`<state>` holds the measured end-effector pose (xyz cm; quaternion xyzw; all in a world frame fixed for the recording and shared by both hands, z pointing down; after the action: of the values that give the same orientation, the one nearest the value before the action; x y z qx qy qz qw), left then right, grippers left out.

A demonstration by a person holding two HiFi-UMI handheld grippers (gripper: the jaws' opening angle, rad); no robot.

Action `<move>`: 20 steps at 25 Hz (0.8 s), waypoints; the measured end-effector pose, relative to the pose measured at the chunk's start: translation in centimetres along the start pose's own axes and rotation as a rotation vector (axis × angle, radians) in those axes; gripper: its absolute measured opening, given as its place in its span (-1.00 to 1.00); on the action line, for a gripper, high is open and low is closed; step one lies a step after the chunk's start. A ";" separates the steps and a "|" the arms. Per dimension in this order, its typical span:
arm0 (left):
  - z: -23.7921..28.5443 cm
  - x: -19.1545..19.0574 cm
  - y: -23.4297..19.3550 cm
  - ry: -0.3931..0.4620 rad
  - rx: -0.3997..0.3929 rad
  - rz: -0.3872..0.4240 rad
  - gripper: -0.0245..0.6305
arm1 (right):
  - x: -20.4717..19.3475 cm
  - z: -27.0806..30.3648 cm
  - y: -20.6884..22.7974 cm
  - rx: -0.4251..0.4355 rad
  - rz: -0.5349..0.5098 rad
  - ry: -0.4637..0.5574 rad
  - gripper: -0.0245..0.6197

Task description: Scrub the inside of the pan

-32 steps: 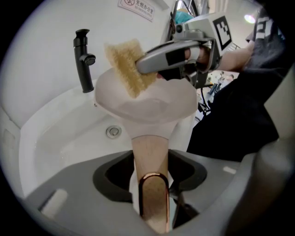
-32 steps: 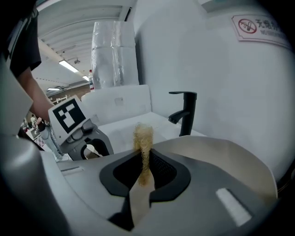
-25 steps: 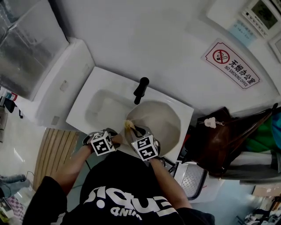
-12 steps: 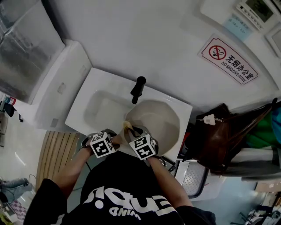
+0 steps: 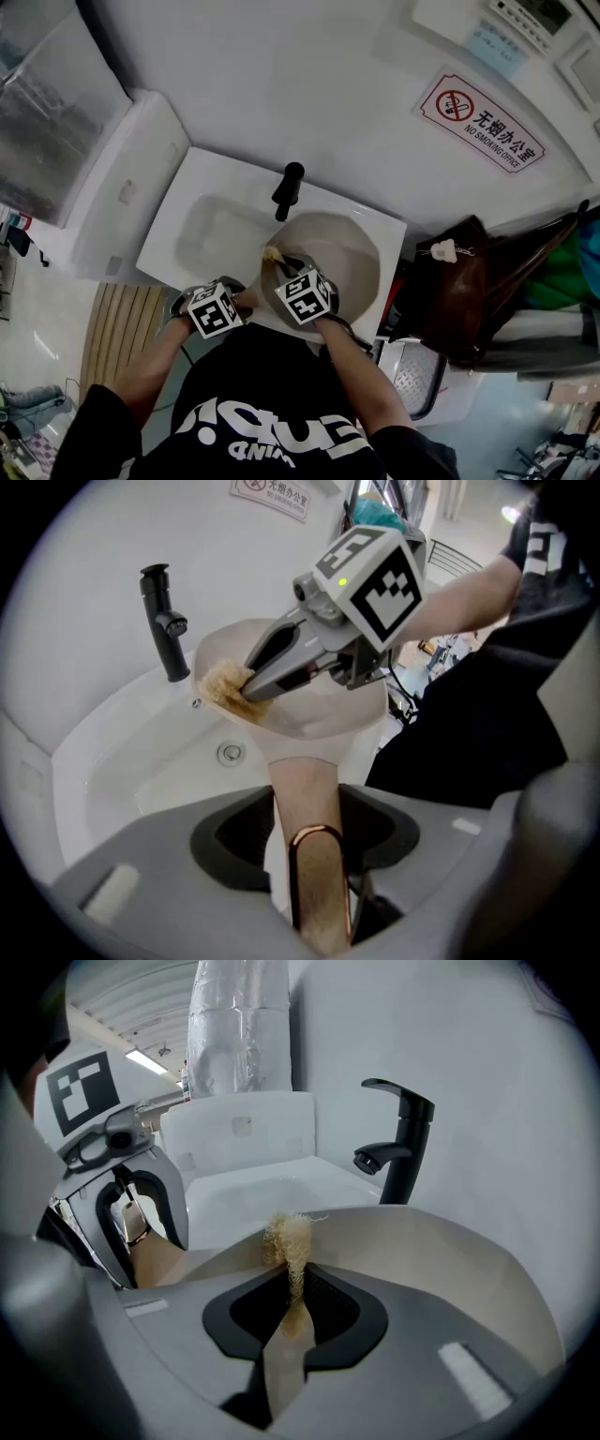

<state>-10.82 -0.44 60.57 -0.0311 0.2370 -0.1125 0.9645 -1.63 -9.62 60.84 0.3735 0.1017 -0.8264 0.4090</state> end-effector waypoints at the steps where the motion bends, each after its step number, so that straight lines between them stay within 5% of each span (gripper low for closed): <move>1: 0.0 0.0 0.0 -0.001 0.001 0.000 -0.28 | 0.4 0.2 0.4 -0.006 -0.001 0.002 -0.76; 20: -0.1 0.0 0.0 0.000 0.010 -0.024 -0.30 | 4.5 -0.2 9.7 -0.169 -0.020 -0.012 -0.76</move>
<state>-10.90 -0.46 60.45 -0.0290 0.2361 -0.1254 0.9632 4.06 -18.50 58.87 0.3319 0.1723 -0.8210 0.4313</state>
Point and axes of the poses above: the fingertips, and each gripper's own axes: z forward along the fingers, y to its right, x out of its top, the point moved 4 cm from there along -z, backward along the fingers, and after that the axes turned 9 degrees about z, right-handed, at the moved point
